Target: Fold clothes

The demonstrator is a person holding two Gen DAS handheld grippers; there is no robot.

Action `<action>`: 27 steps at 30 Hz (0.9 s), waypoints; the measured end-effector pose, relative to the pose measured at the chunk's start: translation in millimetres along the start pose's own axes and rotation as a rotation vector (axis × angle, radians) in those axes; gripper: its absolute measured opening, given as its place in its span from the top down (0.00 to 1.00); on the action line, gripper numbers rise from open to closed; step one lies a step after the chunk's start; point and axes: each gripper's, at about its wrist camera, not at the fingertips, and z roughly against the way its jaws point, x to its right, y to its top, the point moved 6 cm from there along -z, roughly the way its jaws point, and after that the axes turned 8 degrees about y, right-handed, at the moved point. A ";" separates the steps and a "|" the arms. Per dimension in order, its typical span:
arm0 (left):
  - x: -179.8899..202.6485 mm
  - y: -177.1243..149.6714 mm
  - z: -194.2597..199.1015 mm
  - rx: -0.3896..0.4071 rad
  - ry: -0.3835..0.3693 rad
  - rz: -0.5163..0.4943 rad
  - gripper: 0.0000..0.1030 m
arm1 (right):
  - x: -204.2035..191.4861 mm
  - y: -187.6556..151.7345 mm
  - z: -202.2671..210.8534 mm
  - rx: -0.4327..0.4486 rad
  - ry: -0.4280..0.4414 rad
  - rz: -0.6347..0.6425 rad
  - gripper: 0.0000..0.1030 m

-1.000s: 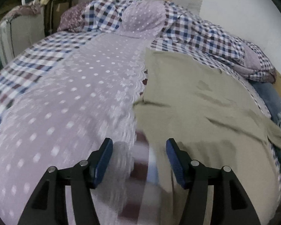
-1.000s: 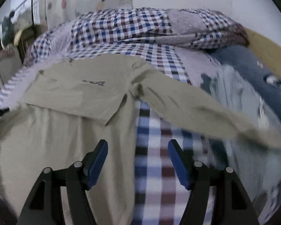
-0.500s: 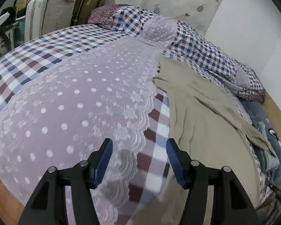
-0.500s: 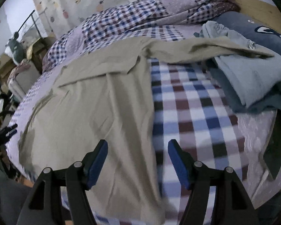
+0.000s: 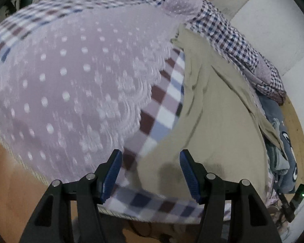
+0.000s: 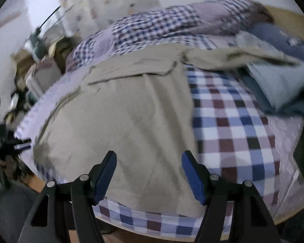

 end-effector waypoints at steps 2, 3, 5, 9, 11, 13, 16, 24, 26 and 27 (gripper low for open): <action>5.6 -10.8 -7.7 -0.042 -0.017 0.013 0.38 | -3.1 -3.8 -6.6 -0.024 -0.008 0.006 0.32; 7.9 -14.2 -9.6 -0.049 -0.019 0.015 0.38 | 0.3 -5.0 -6.7 -0.025 -0.011 -0.010 0.32; 12.3 -20.0 -12.4 -0.055 -0.019 0.016 0.38 | 13.1 -7.1 -3.7 -0.022 -0.012 -0.066 0.32; 19.4 -27.1 -13.0 -0.054 -0.021 0.025 0.44 | 54.4 -16.9 5.9 -0.025 -0.004 -0.244 0.32; 18.6 -28.4 -12.2 -0.056 -0.031 0.048 0.59 | 76.9 -23.9 11.5 -0.023 0.020 -0.359 0.32; 16.3 -29.7 -10.8 -0.054 -0.039 0.076 0.75 | 86.0 -29.4 11.6 -0.034 0.055 -0.417 0.32; 11.1 -30.6 -3.4 -0.034 -0.063 0.101 0.87 | 84.7 -34.7 6.6 -0.070 0.089 -0.418 0.33; 9.0 -40.4 50.4 0.126 -0.224 0.147 0.96 | 51.7 -40.8 -5.0 -0.188 0.050 -0.240 0.96; 12.4 -43.4 62.8 0.155 -0.234 0.127 0.96 | 50.3 -40.5 1.5 -0.192 0.032 -0.219 0.97; 12.8 -45.4 63.9 0.150 -0.218 0.123 0.96 | 49.7 -40.3 4.8 -0.194 0.023 -0.209 0.97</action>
